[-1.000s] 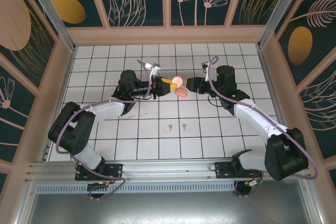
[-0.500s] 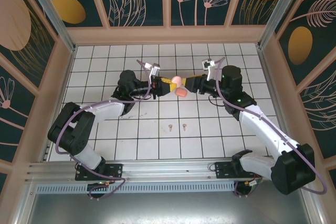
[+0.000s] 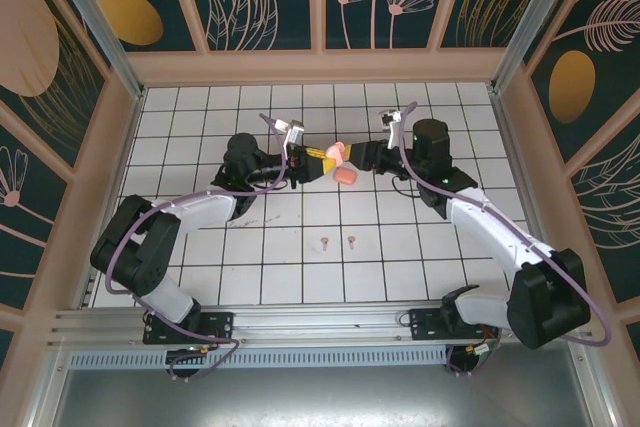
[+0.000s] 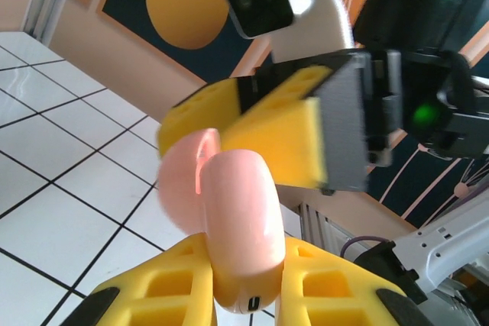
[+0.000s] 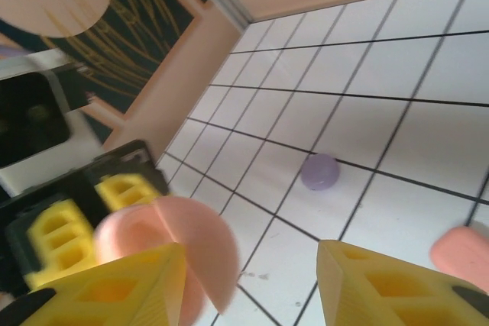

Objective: Insert the wireless bluetooth earbuds into the charging case

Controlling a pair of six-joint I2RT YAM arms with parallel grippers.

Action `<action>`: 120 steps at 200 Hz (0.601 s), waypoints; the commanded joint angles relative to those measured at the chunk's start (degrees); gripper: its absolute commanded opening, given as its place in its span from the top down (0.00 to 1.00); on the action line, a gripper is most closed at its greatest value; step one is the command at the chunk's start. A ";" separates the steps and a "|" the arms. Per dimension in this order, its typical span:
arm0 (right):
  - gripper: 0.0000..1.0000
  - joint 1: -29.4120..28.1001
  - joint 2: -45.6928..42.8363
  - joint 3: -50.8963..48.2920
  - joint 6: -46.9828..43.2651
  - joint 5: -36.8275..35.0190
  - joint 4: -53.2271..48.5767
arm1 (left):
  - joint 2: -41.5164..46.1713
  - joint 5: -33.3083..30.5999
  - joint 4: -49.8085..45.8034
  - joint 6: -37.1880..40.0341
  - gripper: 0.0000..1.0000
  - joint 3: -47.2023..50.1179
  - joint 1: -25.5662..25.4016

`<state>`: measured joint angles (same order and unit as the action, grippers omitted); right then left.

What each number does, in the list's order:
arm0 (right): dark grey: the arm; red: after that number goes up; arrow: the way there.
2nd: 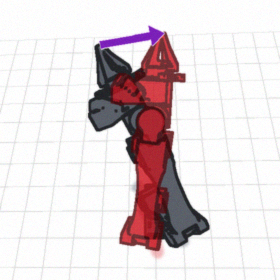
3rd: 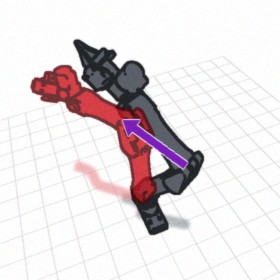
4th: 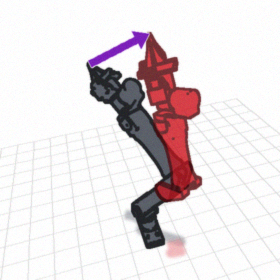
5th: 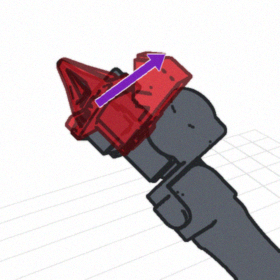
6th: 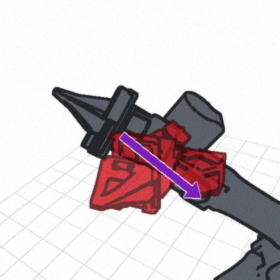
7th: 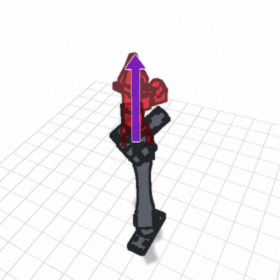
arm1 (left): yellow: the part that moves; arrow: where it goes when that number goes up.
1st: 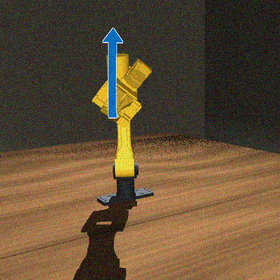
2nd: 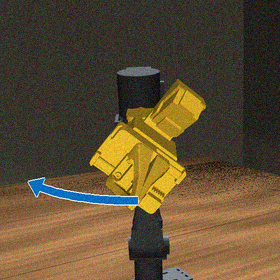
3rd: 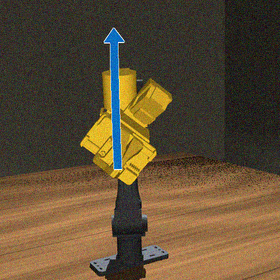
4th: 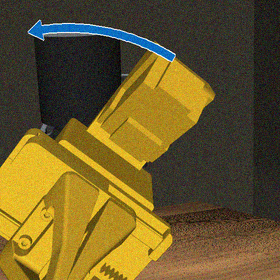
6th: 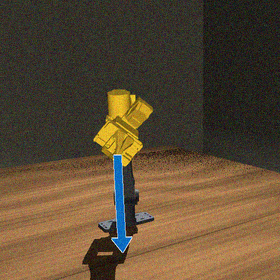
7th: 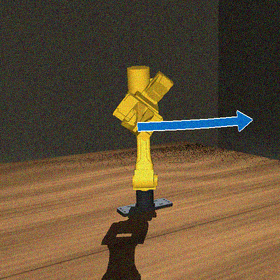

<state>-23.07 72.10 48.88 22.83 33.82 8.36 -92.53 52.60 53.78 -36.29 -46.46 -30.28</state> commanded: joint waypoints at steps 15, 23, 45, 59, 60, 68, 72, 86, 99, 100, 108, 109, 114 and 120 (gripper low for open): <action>0.53 0.83 3.56 -1.26 0.07 -0.25 2.89 | 2.44 1.64 3.61 -1.06 1.00 -0.32 -0.04; 0.52 0.94 3.35 -1.38 0.02 -0.25 2.76 | 2.44 1.50 3.70 -1.06 1.00 -0.17 -0.04; 0.53 1.84 -0.02 -2.83 -0.16 0.14 2.02 | 2.34 1.36 4.07 -1.05 1.00 0.19 -0.04; 0.53 2.44 -2.66 -3.69 -0.32 1.83 1.93 | 1.94 1.60 4.65 -1.40 1.00 0.09 -0.06; 0.52 2.51 -2.88 -3.79 -0.37 1.98 1.97 | 1.93 1.66 4.66 -1.41 1.00 0.12 -0.05; 0.53 2.58 -4.11 -4.04 -0.65 2.74 1.68 | 1.62 1.93 4.73 -1.50 1.00 -0.03 -0.04; 0.52 2.59 -4.73 -4.06 -0.80 3.40 1.63 | 1.57 2.10 4.81 -1.68 1.00 -0.11 -0.04; 0.53 2.58 -5.96 -4.06 -1.21 6.60 2.03 | 1.56 2.59 4.93 -1.77 1.00 -0.29 -0.04; 0.53 2.46 -6.34 -3.94 -0.97 8.45 2.88 | 1.74 2.53 4.48 -1.49 1.00 -0.38 -0.04; 0.53 2.48 -6.35 -3.91 -0.96 8.54 2.93 | 1.78 2.52 4.44 -1.49 1.00 -0.43 -0.04; 0.53 2.35 -6.18 -3.65 -0.70 9.28 3.43 | 1.74 2.60 4.23 -1.43 1.00 -0.45 -0.04; 0.54 2.34 -6.09 -3.63 -0.69 9.35 3.51 | 1.74 2.64 4.23 -1.46 1.00 -0.47 -0.04; 0.54 2.10 -5.96 -3.46 -0.52 9.51 3.71 | 1.74 2.75 4.23 -1.41 1.00 -0.56 -0.04; 0.55 1.98 -5.59 -3.07 -0.34 9.51 3.86 | 1.74 2.77 4.16 -1.54 1.00 -0.54 -0.04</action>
<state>-20.73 66.46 45.15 22.83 39.31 9.52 -91.53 53.78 55.61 -37.34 -46.46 -30.33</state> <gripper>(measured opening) 0.462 0.192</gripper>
